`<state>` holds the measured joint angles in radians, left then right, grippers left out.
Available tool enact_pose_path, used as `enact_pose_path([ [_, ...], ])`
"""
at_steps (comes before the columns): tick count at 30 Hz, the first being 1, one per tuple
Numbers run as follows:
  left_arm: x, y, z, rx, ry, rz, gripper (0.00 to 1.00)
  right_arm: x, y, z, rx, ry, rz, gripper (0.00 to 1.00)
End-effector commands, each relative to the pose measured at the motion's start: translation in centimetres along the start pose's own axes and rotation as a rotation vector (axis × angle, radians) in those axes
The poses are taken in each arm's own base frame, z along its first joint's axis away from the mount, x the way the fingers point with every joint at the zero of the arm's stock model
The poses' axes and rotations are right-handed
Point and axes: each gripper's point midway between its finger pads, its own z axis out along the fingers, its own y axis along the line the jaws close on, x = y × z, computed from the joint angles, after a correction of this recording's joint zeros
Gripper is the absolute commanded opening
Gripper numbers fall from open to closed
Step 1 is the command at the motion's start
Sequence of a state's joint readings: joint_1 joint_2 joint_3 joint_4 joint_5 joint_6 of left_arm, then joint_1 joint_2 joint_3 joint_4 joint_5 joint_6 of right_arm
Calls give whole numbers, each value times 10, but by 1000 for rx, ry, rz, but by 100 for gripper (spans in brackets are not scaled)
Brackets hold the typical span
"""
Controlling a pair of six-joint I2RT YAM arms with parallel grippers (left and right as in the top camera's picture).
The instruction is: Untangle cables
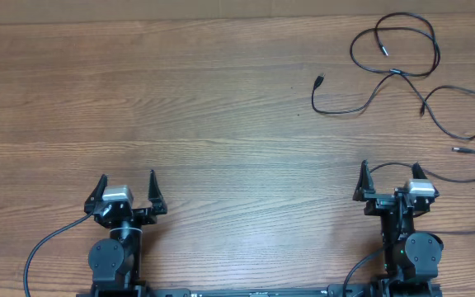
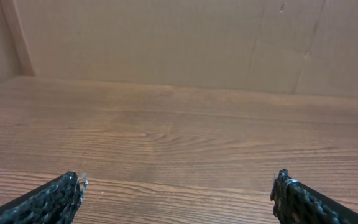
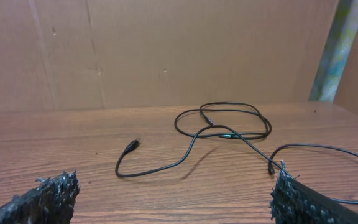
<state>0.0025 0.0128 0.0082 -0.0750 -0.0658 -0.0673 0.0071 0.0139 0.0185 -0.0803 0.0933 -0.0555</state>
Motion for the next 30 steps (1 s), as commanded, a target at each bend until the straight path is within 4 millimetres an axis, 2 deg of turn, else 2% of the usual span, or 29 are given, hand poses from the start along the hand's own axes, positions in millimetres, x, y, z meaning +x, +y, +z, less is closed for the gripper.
enact_pose_path([
  [1,0,0,0,1,-4,31,100,2,0,0,1,-5,3,100],
  [18,0,0,0,5,-3,62,99,2,0,0,1,-5,3,100],
  [30,0,0,0,3,-4,-1,100,2,0,0,1,-5,3,100],
])
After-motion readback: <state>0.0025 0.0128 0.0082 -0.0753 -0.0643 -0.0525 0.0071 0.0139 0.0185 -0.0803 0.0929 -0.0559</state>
